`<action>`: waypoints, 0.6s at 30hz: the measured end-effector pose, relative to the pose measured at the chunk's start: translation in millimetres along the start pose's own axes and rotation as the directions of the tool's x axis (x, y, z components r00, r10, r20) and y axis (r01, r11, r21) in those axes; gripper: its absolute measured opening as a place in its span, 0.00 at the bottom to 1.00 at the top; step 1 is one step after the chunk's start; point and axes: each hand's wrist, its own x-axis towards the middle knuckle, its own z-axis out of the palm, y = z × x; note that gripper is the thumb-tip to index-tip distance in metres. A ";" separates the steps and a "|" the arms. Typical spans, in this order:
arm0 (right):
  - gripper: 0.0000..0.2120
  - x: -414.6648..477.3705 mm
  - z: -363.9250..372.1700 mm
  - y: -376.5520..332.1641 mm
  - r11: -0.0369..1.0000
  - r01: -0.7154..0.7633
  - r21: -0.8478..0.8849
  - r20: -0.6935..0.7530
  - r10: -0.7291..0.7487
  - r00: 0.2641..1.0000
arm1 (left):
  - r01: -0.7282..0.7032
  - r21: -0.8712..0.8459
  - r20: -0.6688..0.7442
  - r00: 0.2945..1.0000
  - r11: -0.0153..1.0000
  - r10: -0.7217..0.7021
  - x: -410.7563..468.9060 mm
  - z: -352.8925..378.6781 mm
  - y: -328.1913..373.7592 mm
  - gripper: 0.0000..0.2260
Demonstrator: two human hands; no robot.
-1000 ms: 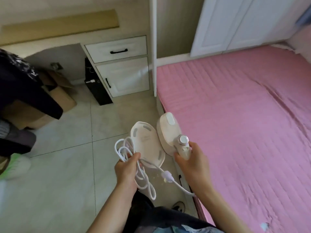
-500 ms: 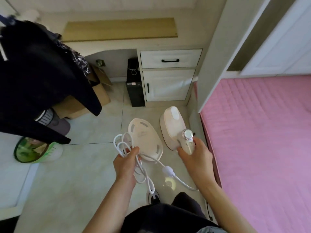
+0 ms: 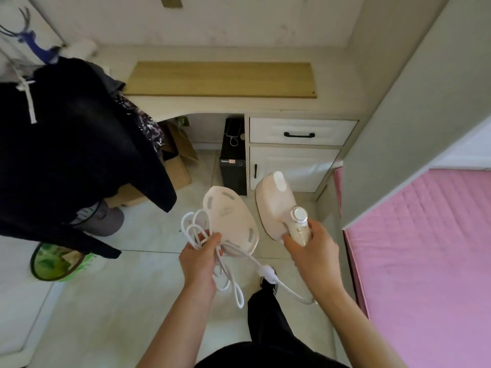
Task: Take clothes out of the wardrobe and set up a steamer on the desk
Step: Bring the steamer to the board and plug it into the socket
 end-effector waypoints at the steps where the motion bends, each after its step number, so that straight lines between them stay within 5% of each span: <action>1: 0.17 17.1 0.7 -7.6 1.000 0.008 0.002 0.003 -0.008 1.000 | -0.013 -0.005 -0.007 1.000 1.000 0.013 8.3 11.3 9.4 0.05; 18: 0.18 252.8 2.9 -121.3 0.997 0.077 0.006 -0.005 -0.077 0.997 | -0.239 -0.042 -0.043 0.971 0.970 0.237 126.5 190.5 157.8 0.06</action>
